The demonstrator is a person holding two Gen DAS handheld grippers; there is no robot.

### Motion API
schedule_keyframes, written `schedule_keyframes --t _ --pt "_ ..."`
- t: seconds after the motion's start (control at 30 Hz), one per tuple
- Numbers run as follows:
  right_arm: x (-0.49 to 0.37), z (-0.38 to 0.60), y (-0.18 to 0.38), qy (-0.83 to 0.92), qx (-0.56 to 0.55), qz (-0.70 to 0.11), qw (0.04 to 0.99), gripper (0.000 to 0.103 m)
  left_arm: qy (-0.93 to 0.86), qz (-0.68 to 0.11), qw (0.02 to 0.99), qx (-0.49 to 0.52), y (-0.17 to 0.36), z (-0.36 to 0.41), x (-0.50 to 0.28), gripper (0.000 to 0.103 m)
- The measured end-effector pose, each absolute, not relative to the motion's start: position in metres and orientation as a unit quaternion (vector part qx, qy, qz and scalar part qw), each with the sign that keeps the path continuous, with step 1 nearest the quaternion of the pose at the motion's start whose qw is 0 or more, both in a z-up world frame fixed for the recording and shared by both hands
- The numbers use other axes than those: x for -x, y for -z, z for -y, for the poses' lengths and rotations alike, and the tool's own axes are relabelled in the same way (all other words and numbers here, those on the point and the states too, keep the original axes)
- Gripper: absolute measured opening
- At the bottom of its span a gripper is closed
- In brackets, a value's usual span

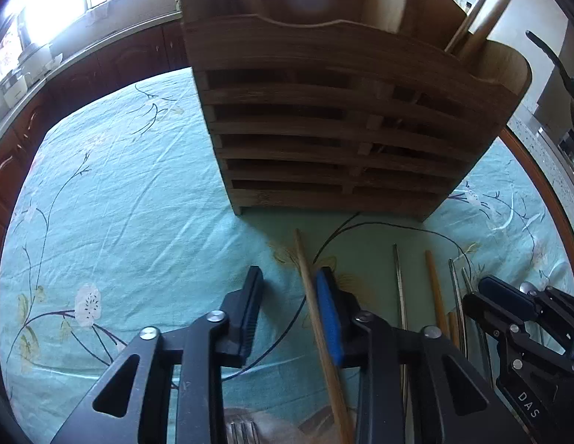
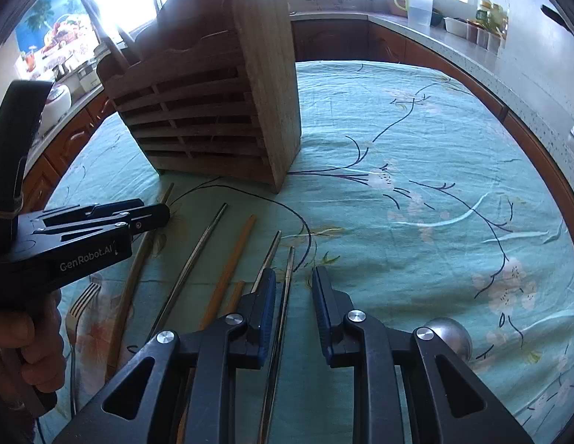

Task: Organize utensils
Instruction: 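Grasp a bamboo chopstick with the left tool while the right tool grasps a metal chopstick, then lift both held chopsticks up over the wooden holder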

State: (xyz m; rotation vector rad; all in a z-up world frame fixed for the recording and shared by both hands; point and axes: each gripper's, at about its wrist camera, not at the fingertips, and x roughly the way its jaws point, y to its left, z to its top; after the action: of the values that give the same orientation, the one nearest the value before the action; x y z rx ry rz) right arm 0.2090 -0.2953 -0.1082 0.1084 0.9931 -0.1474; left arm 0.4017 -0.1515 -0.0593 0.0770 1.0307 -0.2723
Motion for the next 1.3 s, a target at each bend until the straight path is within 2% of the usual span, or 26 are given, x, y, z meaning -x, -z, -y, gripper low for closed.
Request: schedule_keyframes --t 0.1,0.17,0.2,0.23,0.3,0.53,0.87,1.3 --pt "-0.211 0.287 0.110 0.078 -0.022 -0.472 0.878 0.021 0.135 -0.485 0.862 -0.057 0.064 0.162 -0.401 0.007" --pt "-0.210 0.287 0.111 0.079 -0.026 -0.470 0.879 0.017 0.132 -0.482 0.863 -0.067 0.067 0.167 -0.400 0.005" --pt "-0.210 0.289 0.111 0.077 -0.035 -0.469 0.879 0.010 0.135 -0.483 0.863 -0.065 0.069 0.169 -0.400 0.003" --pt "-0.210 0.291 0.111 0.077 -0.042 -0.468 0.879 0.006 0.138 -0.484 0.862 -0.061 0.070 0.168 -0.401 0.003" --pt "-0.209 0.298 0.109 0.074 -0.067 -0.467 0.878 0.005 0.143 -0.486 0.861 -0.050 0.072 0.167 -0.401 0.003" --pt "-0.198 0.310 0.101 0.062 -0.123 -0.455 0.880 0.004 0.172 -0.488 0.856 0.017 0.071 0.151 -0.394 0.003" --pt "-0.169 0.313 0.058 0.045 -0.157 -0.404 0.900 0.004 0.209 -0.447 0.864 0.100 0.036 0.122 -0.346 0.003" --pt "-0.124 0.301 -0.006 0.021 -0.167 -0.340 0.925 0.004 0.237 -0.388 0.878 0.150 -0.015 0.064 -0.277 0.003"
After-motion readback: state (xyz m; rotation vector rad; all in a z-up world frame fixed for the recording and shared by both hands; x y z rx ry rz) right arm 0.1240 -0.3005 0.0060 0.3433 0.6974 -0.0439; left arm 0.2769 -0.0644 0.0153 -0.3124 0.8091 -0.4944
